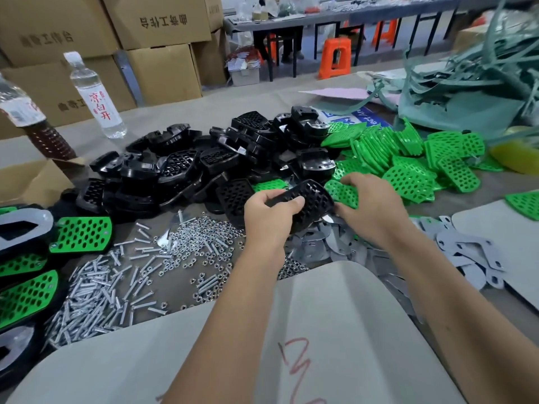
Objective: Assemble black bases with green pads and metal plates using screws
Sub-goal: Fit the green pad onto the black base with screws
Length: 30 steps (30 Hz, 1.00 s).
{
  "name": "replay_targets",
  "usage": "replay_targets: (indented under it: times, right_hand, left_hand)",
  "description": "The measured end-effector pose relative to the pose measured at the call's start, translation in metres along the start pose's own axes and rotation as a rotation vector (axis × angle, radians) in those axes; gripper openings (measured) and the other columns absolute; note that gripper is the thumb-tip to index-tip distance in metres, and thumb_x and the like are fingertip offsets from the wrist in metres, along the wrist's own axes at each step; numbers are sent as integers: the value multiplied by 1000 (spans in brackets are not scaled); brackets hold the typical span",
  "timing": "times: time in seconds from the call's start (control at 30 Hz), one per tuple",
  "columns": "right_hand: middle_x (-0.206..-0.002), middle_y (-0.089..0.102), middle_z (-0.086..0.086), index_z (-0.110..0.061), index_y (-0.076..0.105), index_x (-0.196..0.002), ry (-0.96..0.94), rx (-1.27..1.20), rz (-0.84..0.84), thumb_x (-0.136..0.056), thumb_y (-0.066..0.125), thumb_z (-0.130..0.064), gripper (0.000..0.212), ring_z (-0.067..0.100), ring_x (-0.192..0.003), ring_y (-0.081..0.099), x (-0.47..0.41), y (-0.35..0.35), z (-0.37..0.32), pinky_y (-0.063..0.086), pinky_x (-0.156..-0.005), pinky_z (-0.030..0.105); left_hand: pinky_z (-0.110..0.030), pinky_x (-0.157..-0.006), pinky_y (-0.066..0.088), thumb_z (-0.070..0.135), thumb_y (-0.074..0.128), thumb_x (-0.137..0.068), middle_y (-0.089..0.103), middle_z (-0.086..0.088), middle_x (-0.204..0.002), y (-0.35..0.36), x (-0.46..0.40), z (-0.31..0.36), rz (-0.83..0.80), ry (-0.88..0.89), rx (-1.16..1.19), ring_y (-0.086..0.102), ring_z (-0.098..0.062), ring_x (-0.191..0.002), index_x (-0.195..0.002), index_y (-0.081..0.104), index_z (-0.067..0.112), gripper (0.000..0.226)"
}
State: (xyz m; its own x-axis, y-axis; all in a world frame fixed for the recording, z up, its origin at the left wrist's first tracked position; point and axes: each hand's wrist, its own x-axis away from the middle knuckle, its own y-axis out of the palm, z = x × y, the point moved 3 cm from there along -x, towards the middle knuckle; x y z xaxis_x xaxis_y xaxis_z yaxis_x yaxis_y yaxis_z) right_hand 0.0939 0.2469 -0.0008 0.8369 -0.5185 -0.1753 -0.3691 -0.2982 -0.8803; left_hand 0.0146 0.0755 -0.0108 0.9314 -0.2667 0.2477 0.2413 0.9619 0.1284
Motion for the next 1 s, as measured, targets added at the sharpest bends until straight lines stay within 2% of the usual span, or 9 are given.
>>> replay_targets:
  times: [0.07, 0.2, 0.4, 0.57, 0.67, 0.73, 0.8, 0.87, 1.0]
  right_hand:
    - [-130, 65, 9, -16, 60, -135, -8, -105, 55, -82, 86, -36, 63, 29, -124, 58, 0, -2, 3, 45, -101, 36]
    - [-122, 60, 1, -18, 63, -133, -92, -232, 150, -68, 96, -25, 73, 18, -117, 57, 2, -11, 5, 36, -97, 23]
    - [-119, 59, -10, -15, 65, -132, -298, -347, 221, -63, 98, -13, 77, -2, -111, 52, 12, -18, -3, 31, -98, 1]
    - [-120, 60, -7, -20, 63, -137, -260, -446, 182, -63, 99, -24, 83, 6, -114, 55, 20, -15, -22, 34, -101, 6]
    - [-120, 65, -12, -30, 67, -131, -247, -570, 95, -64, 99, -23, 75, 9, -115, 60, 24, -6, -48, 46, -107, 31]
    - [-118, 69, -9, -35, 69, -127, -257, -667, -5, -66, 97, -13, 70, 15, -113, 66, 27, 4, -72, 56, -99, 42]
    - [-119, 68, -3, -38, 69, -124, -278, -839, -119, -73, 86, 6, 70, 21, -101, 71, 31, 17, -99, 64, -75, 38]
    - [-121, 66, 6, -38, 69, -122, -259, -1030, -148, -79, 68, 18, 70, 22, -88, 73, 37, 31, -117, 59, -57, 31]
    - [-110, 68, 8, -39, 72, -116, -143, -1208, -138, -94, 61, -3, 44, 20, -79, 67, 49, 58, -127, 50, -54, 28]
  left_hand:
    - [-43, -86, 61, 12, 76, -91, 76, -8, -102, 4, -4, 0, 37, 23, -19, 74, -24, -95, -102, 69, 11, 14]
    - [-23, -60, 41, 29, 75, -93, 64, 6, -74, 1, -14, -5, 153, 98, -108, 54, 5, -53, -82, 65, 16, 21]
    - [-19, -49, 41, 39, 82, -85, 55, 15, -50, -5, -14, -5, 199, 199, -207, 47, 2, -41, -68, 64, 18, 33]
    - [-24, -55, 44, 39, 85, -79, 63, 12, -55, -38, -5, 7, 250, 338, -308, 54, 0, -48, -67, 70, 20, 27]
    - [-26, -58, 45, 41, 84, -76, 65, 9, -59, -65, 1, 12, 299, 363, -310, 56, -5, -54, -67, 71, 21, 26]
    - [-28, -60, 45, 45, 82, -74, 66, 9, -63, -84, 5, 13, 332, 367, -315, 56, -7, -57, -68, 70, 21, 27]
    - [-31, -63, 46, 46, 81, -75, 68, 5, -68, -100, 10, 10, 354, 357, -303, 58, -11, -63, -70, 71, 21, 28]
    - [-39, -68, 52, 45, 80, -77, 70, 2, -71, -111, 16, 6, 352, 336, -263, 60, -14, -67, -71, 71, 19, 28]
    - [-52, -85, 57, 53, 65, -83, 72, -6, -79, -129, 23, 3, 279, 228, -152, 68, -26, -79, -74, 71, 17, 37]
